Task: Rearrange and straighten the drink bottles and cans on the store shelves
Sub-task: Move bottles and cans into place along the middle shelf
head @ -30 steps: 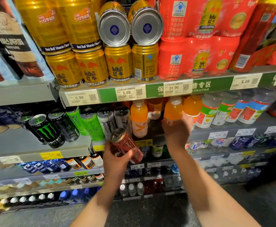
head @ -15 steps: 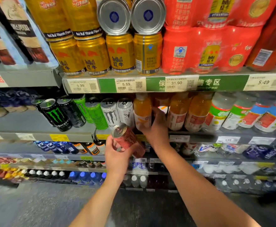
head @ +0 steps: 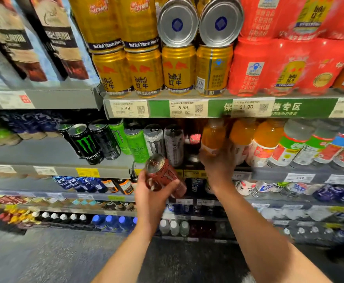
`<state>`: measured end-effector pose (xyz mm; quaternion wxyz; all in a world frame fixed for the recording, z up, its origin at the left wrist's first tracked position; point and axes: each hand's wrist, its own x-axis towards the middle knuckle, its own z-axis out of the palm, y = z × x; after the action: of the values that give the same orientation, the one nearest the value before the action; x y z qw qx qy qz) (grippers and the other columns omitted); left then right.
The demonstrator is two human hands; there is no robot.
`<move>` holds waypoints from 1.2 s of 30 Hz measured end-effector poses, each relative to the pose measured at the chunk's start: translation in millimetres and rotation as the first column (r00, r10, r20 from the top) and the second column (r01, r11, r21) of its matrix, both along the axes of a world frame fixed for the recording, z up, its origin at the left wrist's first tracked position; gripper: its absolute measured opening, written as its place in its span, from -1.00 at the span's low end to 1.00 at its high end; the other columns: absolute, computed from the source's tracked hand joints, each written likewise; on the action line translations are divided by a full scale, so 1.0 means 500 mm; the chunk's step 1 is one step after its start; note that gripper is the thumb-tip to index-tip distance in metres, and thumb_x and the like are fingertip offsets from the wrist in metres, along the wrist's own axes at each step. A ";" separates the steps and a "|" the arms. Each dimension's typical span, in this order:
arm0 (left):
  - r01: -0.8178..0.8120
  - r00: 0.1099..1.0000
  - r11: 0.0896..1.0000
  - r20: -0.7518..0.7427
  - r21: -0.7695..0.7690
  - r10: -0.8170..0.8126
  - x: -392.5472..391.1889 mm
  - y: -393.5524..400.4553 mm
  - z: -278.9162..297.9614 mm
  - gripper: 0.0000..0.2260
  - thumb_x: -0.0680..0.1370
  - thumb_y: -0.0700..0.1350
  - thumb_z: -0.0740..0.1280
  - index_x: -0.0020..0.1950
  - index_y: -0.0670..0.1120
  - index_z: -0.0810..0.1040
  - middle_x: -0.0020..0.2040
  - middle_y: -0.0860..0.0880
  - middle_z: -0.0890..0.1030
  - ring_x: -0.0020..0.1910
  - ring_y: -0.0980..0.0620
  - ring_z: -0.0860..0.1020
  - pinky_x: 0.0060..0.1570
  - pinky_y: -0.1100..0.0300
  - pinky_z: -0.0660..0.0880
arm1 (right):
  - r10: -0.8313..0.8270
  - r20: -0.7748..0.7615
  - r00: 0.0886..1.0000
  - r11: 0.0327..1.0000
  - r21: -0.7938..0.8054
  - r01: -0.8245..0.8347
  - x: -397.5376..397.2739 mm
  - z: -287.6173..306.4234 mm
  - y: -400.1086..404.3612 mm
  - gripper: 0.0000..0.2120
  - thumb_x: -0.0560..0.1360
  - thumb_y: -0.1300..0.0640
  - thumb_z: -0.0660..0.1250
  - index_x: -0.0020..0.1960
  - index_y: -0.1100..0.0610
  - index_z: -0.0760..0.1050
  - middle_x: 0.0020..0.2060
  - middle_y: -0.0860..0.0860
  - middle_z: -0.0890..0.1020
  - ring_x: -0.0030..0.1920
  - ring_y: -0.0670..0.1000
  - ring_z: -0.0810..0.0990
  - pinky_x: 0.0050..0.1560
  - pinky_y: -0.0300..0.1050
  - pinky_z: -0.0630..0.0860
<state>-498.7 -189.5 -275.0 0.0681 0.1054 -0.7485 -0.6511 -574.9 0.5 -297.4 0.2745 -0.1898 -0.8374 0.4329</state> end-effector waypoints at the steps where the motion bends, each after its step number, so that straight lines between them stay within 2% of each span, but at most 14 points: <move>1: 0.002 1.000 1.000 -0.016 -0.026 -0.002 -0.005 0.001 0.002 -0.41 0.28 -0.13 0.67 0.23 -0.01 0.52 0.07 0.05 0.67 0.08 0.11 0.62 0.11 0.34 0.50 | -0.039 -0.018 0.999 0.999 0.035 0.039 0.004 0.003 -0.003 -0.28 0.33 0.04 0.54 0.40 0.18 0.36 0.23 0.16 0.50 0.20 0.11 0.40 0.05 -0.17 0.29; 2: 0.001 1.000 0.999 -0.022 -0.037 -0.002 -0.011 0.004 0.004 -0.40 0.28 -0.13 0.66 0.25 -0.01 0.51 0.10 0.04 0.65 0.08 0.14 0.59 0.04 0.49 0.44 | -0.076 -0.030 0.997 0.994 0.071 0.078 0.005 0.004 -0.008 -0.29 0.32 0.06 0.56 0.38 0.22 0.38 0.21 0.18 0.50 0.18 0.10 0.36 0.01 -0.20 0.24; 4: 0.035 0.999 0.999 -0.026 -0.022 -0.035 -0.027 0.011 0.010 -0.41 0.29 -0.16 0.66 0.24 0.01 0.50 0.10 0.08 0.61 0.05 0.26 0.55 -0.08 0.60 0.38 | -0.144 -0.021 0.989 0.986 0.082 0.145 0.000 0.003 -0.018 -0.39 0.31 0.00 0.52 0.26 0.24 0.46 0.10 0.20 0.56 0.12 0.13 0.44 0.04 -0.09 0.36; 7: 0.096 0.993 0.995 -0.069 -0.011 -0.097 -0.054 0.019 0.011 -0.43 0.27 -0.18 0.67 0.19 0.05 0.53 0.07 0.10 0.64 0.03 0.29 0.59 -0.07 0.51 0.47 | -0.218 0.043 0.975 0.976 0.034 0.217 -0.006 0.008 -0.031 -0.46 0.31 -0.18 0.40 0.14 0.15 0.49 -0.05 0.13 0.61 -0.01 0.18 0.58 -0.02 0.06 0.53; 9: 0.130 0.988 0.991 -0.090 0.022 -0.128 -0.069 0.025 0.015 -0.40 0.25 -0.08 0.68 0.22 0.00 0.55 0.11 0.02 0.66 0.07 0.20 0.62 0.00 0.41 0.53 | -0.314 -0.011 0.949 0.947 0.071 0.314 -0.008 0.014 -0.041 -0.39 0.31 -0.16 0.47 0.24 0.14 0.45 0.00 0.13 0.56 0.04 0.18 0.53 0.03 0.09 0.52; 12: 0.133 0.985 0.990 -0.115 0.044 -0.127 -0.087 0.040 0.019 -0.34 0.19 0.06 0.66 0.23 -0.02 0.56 0.14 -0.02 0.66 0.11 0.12 0.64 0.11 0.23 0.58 | -0.370 -0.107 0.923 0.915 0.133 0.382 -0.004 0.012 -0.051 -0.28 0.34 -0.14 0.53 0.31 0.27 0.42 0.06 0.19 0.56 0.08 0.20 0.54 0.07 0.11 0.52; 16: 0.123 0.988 0.989 -0.103 0.076 -0.115 -0.101 0.062 0.027 -0.37 0.26 -0.19 0.67 0.24 0.05 0.49 0.07 0.17 0.63 0.00 0.41 0.58 0.00 0.49 0.51 | -0.268 -0.127 0.955 0.951 0.122 0.283 0.015 -0.001 -0.028 -0.26 0.35 -0.01 0.60 0.33 0.31 0.36 0.11 0.16 0.53 0.12 0.13 0.50 0.11 -0.03 0.50; 18: 0.123 0.990 0.988 -0.083 0.097 -0.115 -0.105 0.073 0.019 -0.37 0.30 -0.22 0.65 0.28 0.02 0.48 0.06 0.23 0.59 -0.03 0.48 0.55 -0.02 0.55 0.47 | -0.192 -0.156 0.969 0.961 0.170 0.218 0.027 -0.006 -0.012 -0.29 0.36 0.03 0.60 0.32 0.34 0.37 0.11 0.17 0.53 0.13 0.12 0.50 0.13 -0.06 0.49; 23: 0.056 0.994 0.998 -0.095 0.008 -0.055 -0.107 0.107 0.012 -0.39 0.29 -0.12 0.67 0.31 -0.06 0.57 0.14 0.07 0.65 0.11 0.15 0.60 0.18 0.22 0.53 | -0.046 -0.140 0.989 0.998 0.025 0.050 0.053 -0.008 0.022 -0.56 0.41 0.04 0.49 0.22 0.13 0.46 0.04 -0.03 0.53 0.09 0.10 0.54 0.06 0.06 0.53; 26: 0.011 0.989 0.997 -0.146 -0.074 -0.022 -0.109 0.132 0.004 -0.42 0.26 0.04 0.65 0.24 0.02 0.60 0.09 0.07 0.68 0.08 0.08 0.65 0.12 0.01 0.60 | 0.000 -0.086 0.996 1.000 0.021 0.002 0.071 -0.012 0.046 -0.50 0.46 0.05 0.48 0.31 0.17 0.40 0.18 0.11 0.52 0.18 0.17 0.52 0.11 0.06 0.51; 29: -0.075 0.981 0.992 -0.187 -0.102 0.055 -0.110 0.159 0.000 -0.47 0.28 -0.11 0.63 0.22 -0.05 0.60 0.08 -0.01 0.66 0.04 0.09 0.64 0.06 0.12 0.60 | 0.107 -0.013 0.994 0.994 -0.002 -0.107 0.086 -0.013 0.076 -0.45 0.50 0.01 0.44 0.40 0.11 0.33 0.33 0.13 0.45 0.31 0.18 0.46 0.20 0.09 0.49; 32: -0.206 0.944 0.964 -0.294 -0.168 0.150 -0.122 0.189 -0.008 -0.63 0.36 -0.36 0.53 0.15 -0.27 0.61 -0.01 -0.09 0.56 -0.04 0.10 0.54 0.04 0.46 0.45 | 0.238 -0.028 0.971 0.971 0.015 -0.237 0.091 -0.008 0.109 -0.49 0.53 0.00 0.41 0.35 -0.09 0.21 0.31 0.10 0.48 0.29 0.18 0.49 0.10 -0.01 0.51; 34: -0.229 0.954 0.959 -0.236 -0.167 0.186 -0.130 0.206 0.001 -0.54 0.37 -0.31 0.58 0.24 -0.31 0.58 0.04 -0.09 0.50 0.05 -0.01 0.55 0.10 0.43 0.47 | 0.305 -0.034 0.952 0.952 0.029 -0.304 0.091 -0.008 0.127 -0.53 0.55 -0.03 0.39 0.31 -0.13 0.18 0.28 0.11 0.51 0.25 0.17 0.53 0.10 -0.04 0.49; 36: -0.242 0.954 0.950 -0.226 -0.198 0.196 -0.128 0.222 0.011 -0.39 0.33 -0.15 0.65 0.32 -0.24 0.55 0.09 -0.03 0.51 0.11 0.00 0.56 0.21 0.22 0.50 | 0.361 -0.033 0.932 0.933 0.006 -0.361 0.092 -0.010 0.139 -0.55 0.55 -0.10 0.36 0.32 -0.12 0.21 0.27 0.09 0.52 0.22 0.15 0.54 0.11 -0.06 0.47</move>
<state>-562.7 -78.5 -269.3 0.2276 0.1127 -0.7896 -0.5586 -528.7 69.8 -302.6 0.2045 -0.0254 -0.8533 0.4790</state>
